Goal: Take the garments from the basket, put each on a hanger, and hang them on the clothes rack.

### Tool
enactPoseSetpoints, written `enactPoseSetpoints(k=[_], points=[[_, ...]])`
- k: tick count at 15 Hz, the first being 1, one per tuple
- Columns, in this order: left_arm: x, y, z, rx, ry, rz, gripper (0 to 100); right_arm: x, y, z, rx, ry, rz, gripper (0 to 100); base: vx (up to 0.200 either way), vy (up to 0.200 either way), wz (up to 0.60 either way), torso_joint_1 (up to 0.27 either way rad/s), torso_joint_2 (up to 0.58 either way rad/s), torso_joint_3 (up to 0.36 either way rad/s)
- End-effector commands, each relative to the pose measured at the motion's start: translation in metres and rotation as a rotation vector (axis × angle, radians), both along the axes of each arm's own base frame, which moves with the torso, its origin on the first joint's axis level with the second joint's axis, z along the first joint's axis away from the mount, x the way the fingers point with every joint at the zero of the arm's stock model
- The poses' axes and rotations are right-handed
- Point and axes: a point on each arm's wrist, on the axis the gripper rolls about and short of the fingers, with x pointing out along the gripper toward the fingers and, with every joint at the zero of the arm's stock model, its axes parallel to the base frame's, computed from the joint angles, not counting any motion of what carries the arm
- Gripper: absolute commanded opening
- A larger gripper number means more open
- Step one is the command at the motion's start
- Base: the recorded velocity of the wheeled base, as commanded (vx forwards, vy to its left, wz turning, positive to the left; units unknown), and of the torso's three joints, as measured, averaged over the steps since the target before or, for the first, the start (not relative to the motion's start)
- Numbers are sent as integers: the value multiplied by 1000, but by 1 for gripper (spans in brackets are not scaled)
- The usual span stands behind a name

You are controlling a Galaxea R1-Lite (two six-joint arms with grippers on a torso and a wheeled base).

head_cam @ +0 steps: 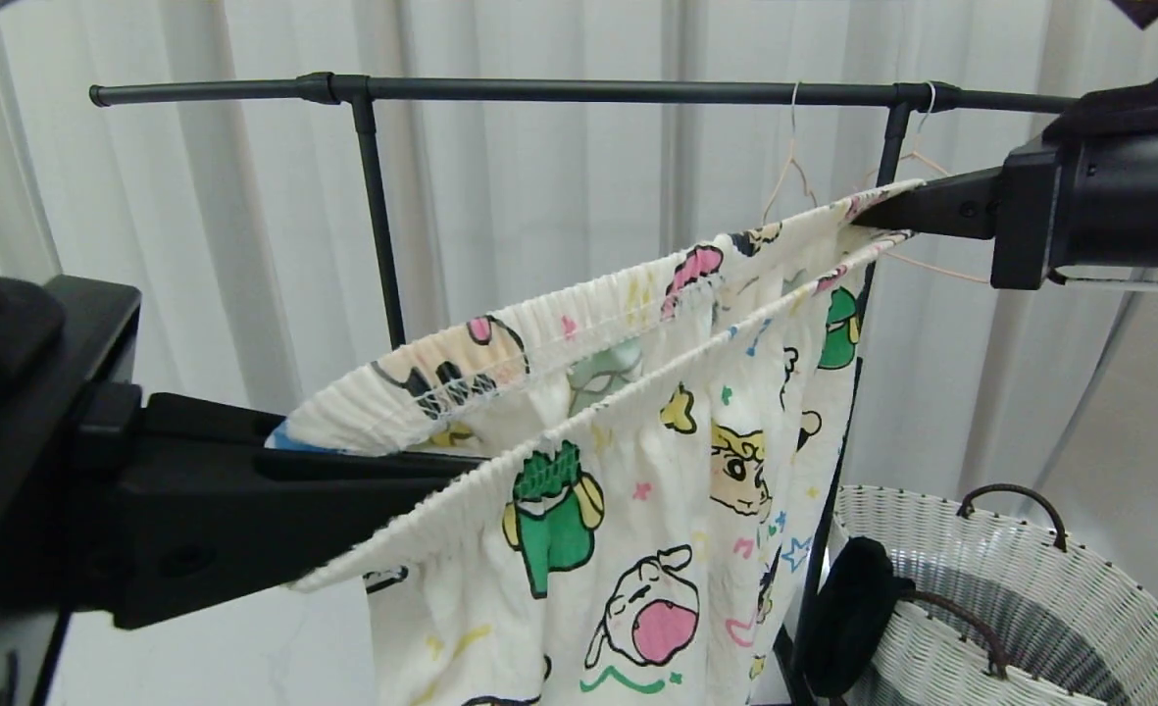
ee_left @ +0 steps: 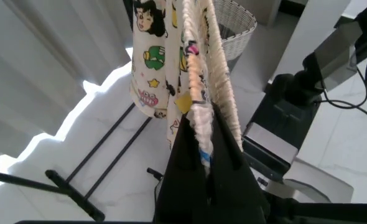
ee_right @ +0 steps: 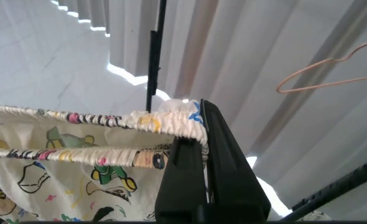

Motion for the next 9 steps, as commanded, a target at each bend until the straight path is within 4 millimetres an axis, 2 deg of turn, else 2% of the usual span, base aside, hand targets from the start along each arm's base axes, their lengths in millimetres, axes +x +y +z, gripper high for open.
enactPoseSetpoints(k=[1,4,6,9], points=[[-2,3,2,-8,-9,-1,0,-1,-1,-2,-15,17,-4,0,0,0,0,0,0,0],[5,5,6,-10,-32,50,0,-24,-22,0,-98,110,-52,0,0,0,0,0,0,0],[30,5,3,44,-59,180,0,-44,-39,-1,-159,162,-109,0,0,0,0,0,0,0],[50,3,-4,146,-123,257,0,-64,-53,-4,-208,217,-105,0,0,0,0,0,0,0]])
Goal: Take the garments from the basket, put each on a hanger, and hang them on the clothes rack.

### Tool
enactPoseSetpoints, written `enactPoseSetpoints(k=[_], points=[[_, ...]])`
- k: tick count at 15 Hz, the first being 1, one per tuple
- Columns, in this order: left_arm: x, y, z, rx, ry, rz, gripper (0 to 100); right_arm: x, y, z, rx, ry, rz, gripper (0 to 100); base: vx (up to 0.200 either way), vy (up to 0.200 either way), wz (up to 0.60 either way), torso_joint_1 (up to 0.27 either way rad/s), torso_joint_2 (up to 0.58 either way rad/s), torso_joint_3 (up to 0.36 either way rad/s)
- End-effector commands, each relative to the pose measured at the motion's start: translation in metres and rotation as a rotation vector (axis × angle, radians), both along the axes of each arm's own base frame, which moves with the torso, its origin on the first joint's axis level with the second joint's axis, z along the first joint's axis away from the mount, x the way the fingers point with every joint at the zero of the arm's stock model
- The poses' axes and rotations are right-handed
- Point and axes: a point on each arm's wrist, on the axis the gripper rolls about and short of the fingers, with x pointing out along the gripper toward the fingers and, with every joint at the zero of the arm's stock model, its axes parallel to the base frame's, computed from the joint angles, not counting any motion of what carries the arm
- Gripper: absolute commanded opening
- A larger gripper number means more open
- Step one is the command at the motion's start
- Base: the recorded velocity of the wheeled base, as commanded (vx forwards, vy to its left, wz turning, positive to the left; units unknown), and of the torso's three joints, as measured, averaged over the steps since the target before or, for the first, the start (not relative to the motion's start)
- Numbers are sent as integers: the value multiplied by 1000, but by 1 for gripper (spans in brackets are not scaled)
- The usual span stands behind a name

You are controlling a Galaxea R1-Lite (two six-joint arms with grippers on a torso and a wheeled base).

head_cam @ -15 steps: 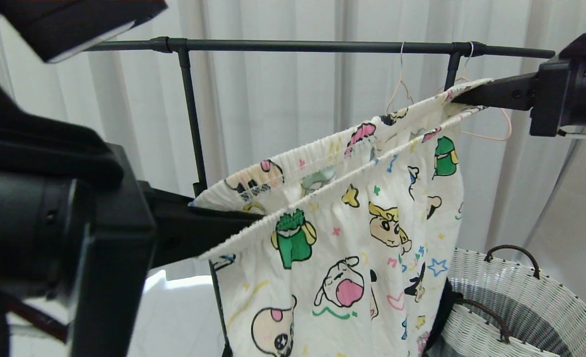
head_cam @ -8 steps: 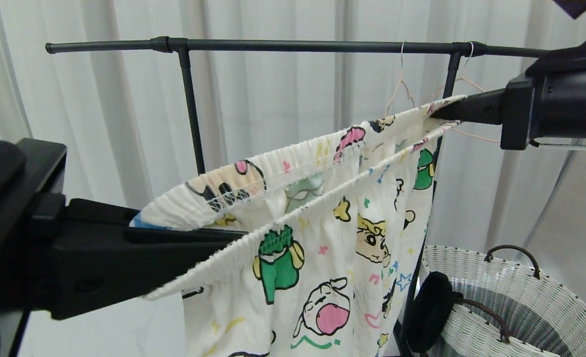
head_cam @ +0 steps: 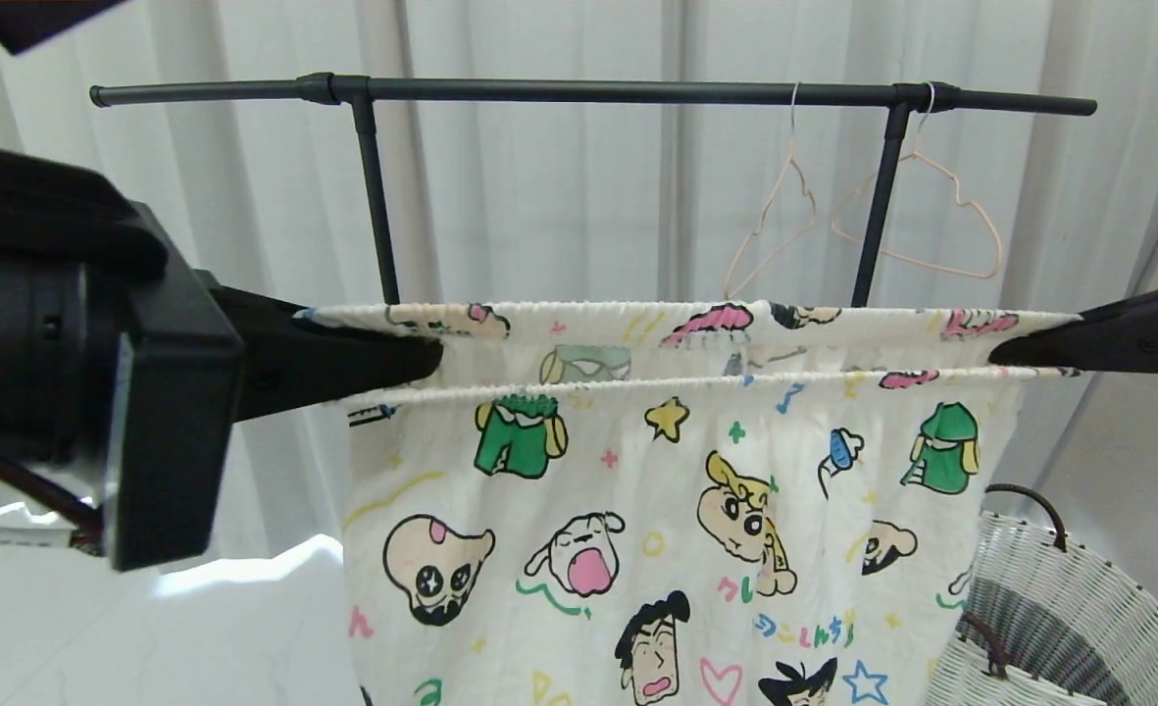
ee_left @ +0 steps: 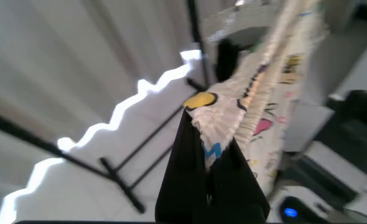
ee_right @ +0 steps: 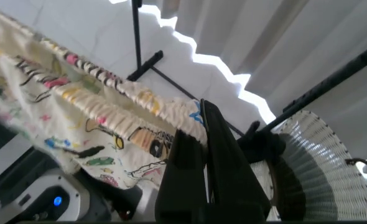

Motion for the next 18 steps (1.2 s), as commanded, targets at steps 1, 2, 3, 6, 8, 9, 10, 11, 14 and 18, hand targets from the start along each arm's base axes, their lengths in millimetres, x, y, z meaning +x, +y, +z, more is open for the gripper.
enactPoseSetpoints(k=[1,2,3,6,8,9,10,11,14,18], points=[[17,-11,-8,29,29,42,0,-13,-7,5,18,-24,14,0,0,0,0,0,0,0],[21,-16,-9,15,37,53,0,-13,-5,5,20,-25,22,0,0,0,0,0,0,0],[25,-20,-8,-5,30,56,0,-13,-4,5,19,-25,31,0,0,0,0,0,0,0],[26,-21,-8,-20,18,56,0,-16,-1,5,18,-26,52,0,0,0,0,0,0,0],[28,-20,-9,-19,22,69,0,-16,-2,5,19,-28,49,0,0,0,0,0,0,0],[29,-19,-9,-17,23,74,0,-16,-2,5,18,-26,49,100,0,0,0,0,0,0],[29,-20,-9,-15,23,73,0,-16,-2,5,17,-25,50,100,0,0,0,0,0,0],[29,-19,-9,-15,23,75,0,-17,-2,4,14,-24,53,100,0,0,0,0,0,0],[30,-20,-11,-10,24,77,0,-19,-4,2,-21,-54,84,100,0,0,0,0,0,0],[37,-25,-20,52,15,149,0,-26,-9,6,6,-68,94,100,0,0,0,0,0,0]])
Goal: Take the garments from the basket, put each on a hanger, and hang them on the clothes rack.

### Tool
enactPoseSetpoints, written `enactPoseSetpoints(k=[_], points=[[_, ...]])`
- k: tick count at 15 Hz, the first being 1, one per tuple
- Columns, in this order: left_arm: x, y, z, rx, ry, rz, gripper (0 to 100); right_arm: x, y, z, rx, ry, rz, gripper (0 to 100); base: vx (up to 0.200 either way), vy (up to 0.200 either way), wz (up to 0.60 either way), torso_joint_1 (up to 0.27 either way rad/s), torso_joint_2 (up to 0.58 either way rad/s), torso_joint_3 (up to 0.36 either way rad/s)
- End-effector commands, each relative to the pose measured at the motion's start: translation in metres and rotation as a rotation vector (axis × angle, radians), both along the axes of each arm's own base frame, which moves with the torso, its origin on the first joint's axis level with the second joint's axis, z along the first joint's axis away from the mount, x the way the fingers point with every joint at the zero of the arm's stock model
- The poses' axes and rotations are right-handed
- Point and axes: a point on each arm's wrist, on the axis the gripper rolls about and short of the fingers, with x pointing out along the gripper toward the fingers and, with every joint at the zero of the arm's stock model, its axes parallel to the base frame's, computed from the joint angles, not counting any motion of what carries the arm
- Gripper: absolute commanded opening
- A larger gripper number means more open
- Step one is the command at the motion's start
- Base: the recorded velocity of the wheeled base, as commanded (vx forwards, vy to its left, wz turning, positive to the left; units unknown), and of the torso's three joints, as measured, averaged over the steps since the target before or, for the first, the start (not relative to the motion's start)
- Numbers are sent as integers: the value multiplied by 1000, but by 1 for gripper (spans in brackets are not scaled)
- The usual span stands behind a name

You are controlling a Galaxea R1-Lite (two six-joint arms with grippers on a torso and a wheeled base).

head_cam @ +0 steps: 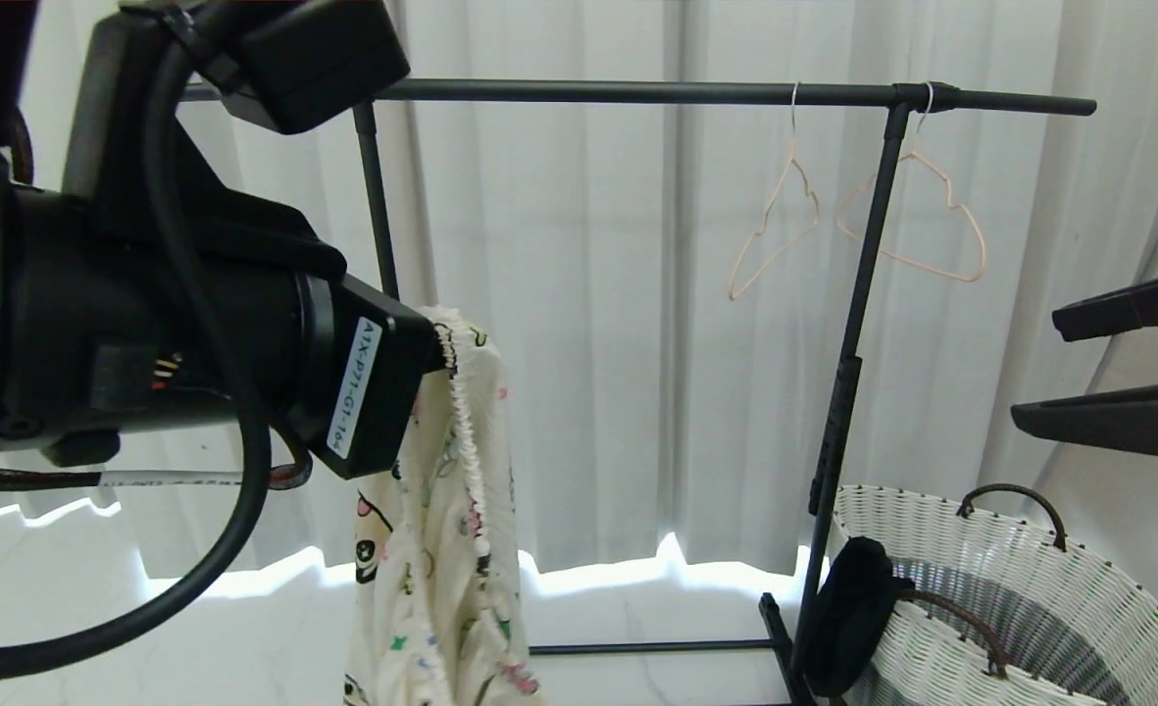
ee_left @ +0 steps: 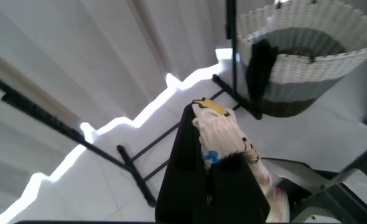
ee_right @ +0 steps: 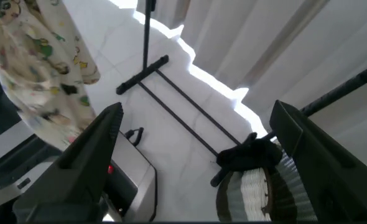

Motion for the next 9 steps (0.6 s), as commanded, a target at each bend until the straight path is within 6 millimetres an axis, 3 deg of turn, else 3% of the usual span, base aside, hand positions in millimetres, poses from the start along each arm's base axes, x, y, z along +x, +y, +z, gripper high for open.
enactPoseSetpoints(k=[1,3,5,7,9], points=[[4,-4,-7,30,9,23,0,-5,-4,3,18,-12,3,100,0,0,0,0,0,0],[2,-2,-10,42,10,31,0,-2,-12,2,13,-8,-70,100,0,0,0,0,0,0],[-2,5,-13,56,11,41,0,9,-28,-8,-93,-1,-316,100,0,0,0,0,0,0],[-3,19,-19,85,6,118,0,20,-44,-22,-197,11,-556,100,0,0,0,0,0,0],[-4,41,-27,125,1,199,0,19,-61,-35,-281,19,-674,100,0,0,0,0,0,0]])
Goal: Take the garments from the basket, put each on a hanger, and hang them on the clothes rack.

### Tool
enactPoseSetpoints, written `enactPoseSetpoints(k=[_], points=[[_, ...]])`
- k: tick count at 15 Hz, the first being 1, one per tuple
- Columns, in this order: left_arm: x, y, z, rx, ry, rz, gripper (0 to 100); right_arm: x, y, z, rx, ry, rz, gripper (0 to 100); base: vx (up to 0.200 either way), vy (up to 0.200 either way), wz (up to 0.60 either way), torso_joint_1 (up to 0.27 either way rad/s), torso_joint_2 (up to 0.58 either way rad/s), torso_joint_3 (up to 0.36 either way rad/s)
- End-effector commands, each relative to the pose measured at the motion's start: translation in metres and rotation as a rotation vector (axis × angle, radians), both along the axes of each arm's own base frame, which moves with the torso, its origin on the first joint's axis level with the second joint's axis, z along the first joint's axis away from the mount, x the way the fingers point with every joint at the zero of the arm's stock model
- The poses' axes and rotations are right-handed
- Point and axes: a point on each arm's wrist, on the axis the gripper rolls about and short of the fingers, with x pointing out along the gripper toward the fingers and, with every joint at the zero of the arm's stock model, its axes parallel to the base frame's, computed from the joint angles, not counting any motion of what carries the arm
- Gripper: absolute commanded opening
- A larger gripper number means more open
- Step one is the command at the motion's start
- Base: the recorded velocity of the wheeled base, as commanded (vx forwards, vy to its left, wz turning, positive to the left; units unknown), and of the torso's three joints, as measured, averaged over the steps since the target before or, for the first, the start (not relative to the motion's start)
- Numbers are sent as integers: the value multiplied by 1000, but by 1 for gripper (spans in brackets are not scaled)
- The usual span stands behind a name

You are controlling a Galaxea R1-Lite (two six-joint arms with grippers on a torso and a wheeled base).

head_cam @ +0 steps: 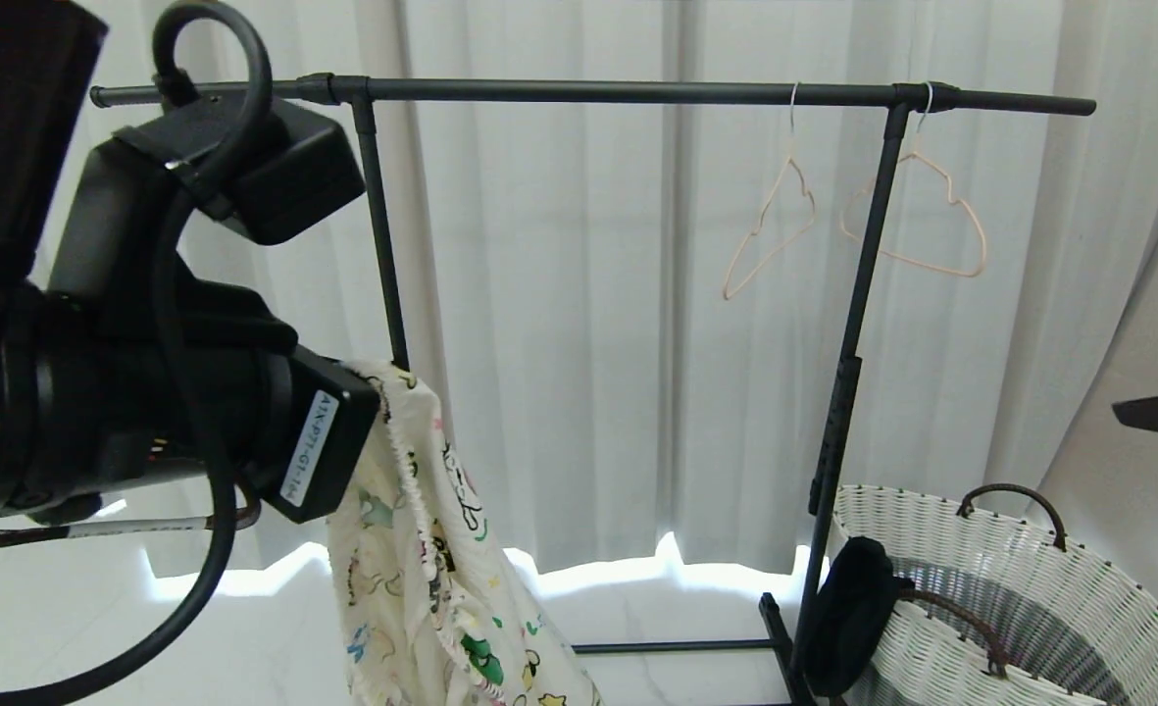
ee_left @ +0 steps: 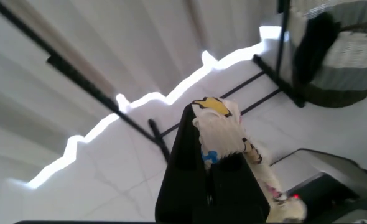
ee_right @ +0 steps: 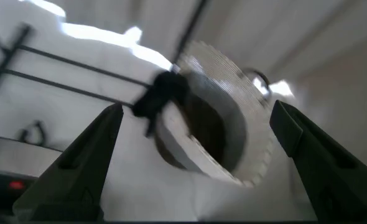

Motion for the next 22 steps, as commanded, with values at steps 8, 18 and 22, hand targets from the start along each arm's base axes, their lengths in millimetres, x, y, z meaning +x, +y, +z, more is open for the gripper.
enactPoseSetpoints(k=[8,18,22], points=[[-3,36,-16,74,-7,127,0,-6,-27,-37,-104,-26,-143,100,0,0,0,7,-28,-30],[-5,40,-22,127,-20,199,0,29,-34,-33,-59,-108,-239,100,0,0,0,167,-445,-274],[-5,42,-22,162,-45,258,0,38,-33,-34,-52,-114,-245,100,0,0,0,206,-483,-278]])
